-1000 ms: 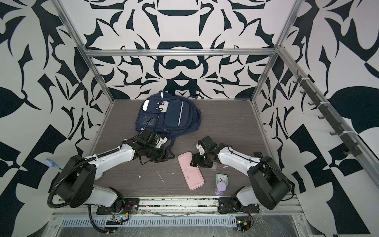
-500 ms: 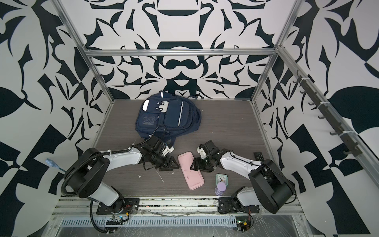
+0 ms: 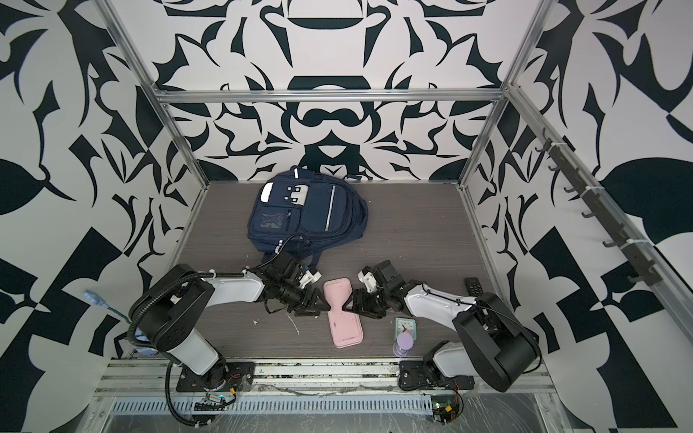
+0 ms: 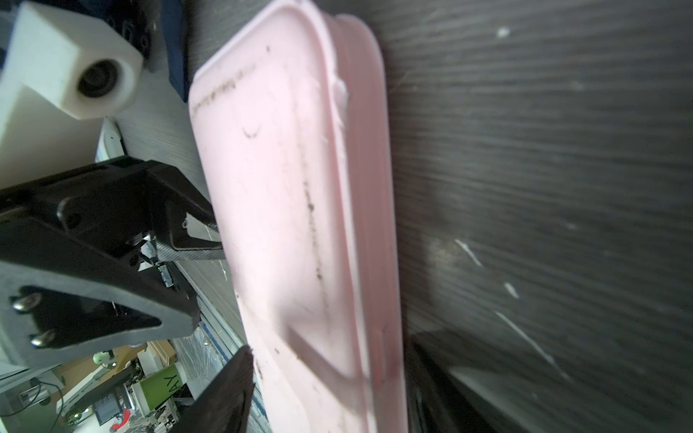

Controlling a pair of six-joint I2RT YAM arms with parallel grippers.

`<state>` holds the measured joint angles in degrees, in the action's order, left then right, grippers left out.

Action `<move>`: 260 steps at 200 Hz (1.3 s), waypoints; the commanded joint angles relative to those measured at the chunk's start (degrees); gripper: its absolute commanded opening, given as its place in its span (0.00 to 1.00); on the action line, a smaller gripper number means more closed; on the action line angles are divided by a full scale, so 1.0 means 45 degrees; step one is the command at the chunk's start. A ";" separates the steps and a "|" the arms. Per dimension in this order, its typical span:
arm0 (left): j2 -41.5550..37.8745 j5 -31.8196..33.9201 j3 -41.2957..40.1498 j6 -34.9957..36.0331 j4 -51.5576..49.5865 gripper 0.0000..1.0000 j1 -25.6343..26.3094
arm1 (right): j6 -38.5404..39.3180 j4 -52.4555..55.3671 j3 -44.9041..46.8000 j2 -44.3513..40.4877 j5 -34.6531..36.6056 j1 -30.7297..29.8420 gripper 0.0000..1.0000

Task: Pack books, pencil case, and school supplies into a backpack
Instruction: Pick up the pencil case from the bottom-center of the table.

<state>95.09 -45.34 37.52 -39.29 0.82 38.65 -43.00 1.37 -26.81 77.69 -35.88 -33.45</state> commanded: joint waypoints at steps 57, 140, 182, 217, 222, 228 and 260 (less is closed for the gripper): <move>0.0646 -0.0178 -0.0350 -0.0215 0.0541 0.55 -0.0130 | -0.0919 -0.2440 0.0986 0.0954 -0.0556 -0.0038 0.67; 0.1010 -0.0585 -0.0715 -0.0639 0.1211 0.49 -0.0836 | -0.1234 -0.3908 0.1240 0.1564 -0.1091 -0.0042 0.67; 0.1077 -0.0608 -0.0715 -0.0713 0.1302 0.49 -0.0853 | -0.1655 -0.4910 0.1252 0.1549 -0.1519 -0.0084 0.67; 0.1135 -0.0587 -0.0702 -0.0732 0.1344 0.49 -0.0875 | -0.1749 -0.5143 0.1145 0.1371 -0.1495 -0.0143 0.65; 0.1133 -0.0587 -0.0716 -0.0732 0.1328 0.49 -0.0875 | -0.1769 -0.5198 0.1113 0.1382 -0.1509 -0.0159 0.65; 0.1125 -0.0588 -0.0688 -0.0737 0.1349 0.49 -0.0868 | -0.1791 -0.5206 0.1058 0.1379 -0.1526 -0.0174 0.65; 0.1120 -0.0588 -0.0648 -0.0741 0.1341 0.49 -0.0913 | -0.1865 -0.5321 0.0822 0.1293 -0.1546 -0.0321 0.63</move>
<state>98.63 -50.43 35.53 -42.63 7.75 34.87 -50.78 -20.71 -21.89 83.74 -42.96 -34.11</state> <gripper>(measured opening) 0.492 0.637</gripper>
